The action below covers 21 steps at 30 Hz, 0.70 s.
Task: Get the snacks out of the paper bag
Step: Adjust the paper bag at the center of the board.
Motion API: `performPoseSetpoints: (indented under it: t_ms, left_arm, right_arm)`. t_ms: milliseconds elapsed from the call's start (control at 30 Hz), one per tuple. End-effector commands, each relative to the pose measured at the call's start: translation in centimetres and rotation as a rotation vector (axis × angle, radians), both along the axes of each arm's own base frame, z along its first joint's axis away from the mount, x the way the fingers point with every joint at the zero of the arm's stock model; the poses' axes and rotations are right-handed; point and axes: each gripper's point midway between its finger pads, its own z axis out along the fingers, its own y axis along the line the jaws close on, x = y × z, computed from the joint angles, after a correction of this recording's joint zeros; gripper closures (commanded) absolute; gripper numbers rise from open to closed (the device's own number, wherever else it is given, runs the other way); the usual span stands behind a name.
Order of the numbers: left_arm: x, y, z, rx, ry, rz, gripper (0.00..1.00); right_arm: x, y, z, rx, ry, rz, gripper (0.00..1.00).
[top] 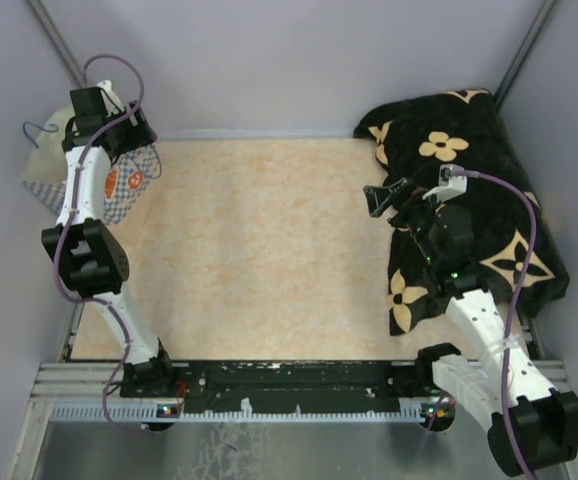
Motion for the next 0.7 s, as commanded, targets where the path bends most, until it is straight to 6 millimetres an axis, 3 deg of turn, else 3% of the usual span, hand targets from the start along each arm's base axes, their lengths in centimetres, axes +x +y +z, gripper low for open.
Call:
performPoseSetpoints:
  t_ms: [0, 133, 300, 433, 667]
  left_arm:
    - [-0.3, -0.1, -0.6, 0.030, 0.009, -0.010, 0.21]
    - [-0.8, -0.2, -0.7, 0.054, 0.038, -0.016, 0.49]
    - [-1.4, -3.4, 0.8, 0.124, 0.020, -0.121, 1.00]
    - [-1.8, -8.4, 1.9, 0.213, -0.004, -0.247, 1.00]
    - [-2.9, -21.2, 3.2, 0.280, -0.087, -0.547, 1.00]
  right_arm:
    - [0.1, 0.7, 0.7, -0.002, -0.031, 0.031, 0.01]
    - [0.0, 0.6, 0.7, -0.003, -0.029, 0.027, 0.01]
    - [0.0, 0.5, 0.6, -0.004, -0.023, 0.023, 0.01]
    - [0.2, 0.4, 0.2, -0.009, -0.012, 0.017, 0.01]
    - [0.4, 0.1, 0.0, -0.023, -0.001, -0.001, 0.01]
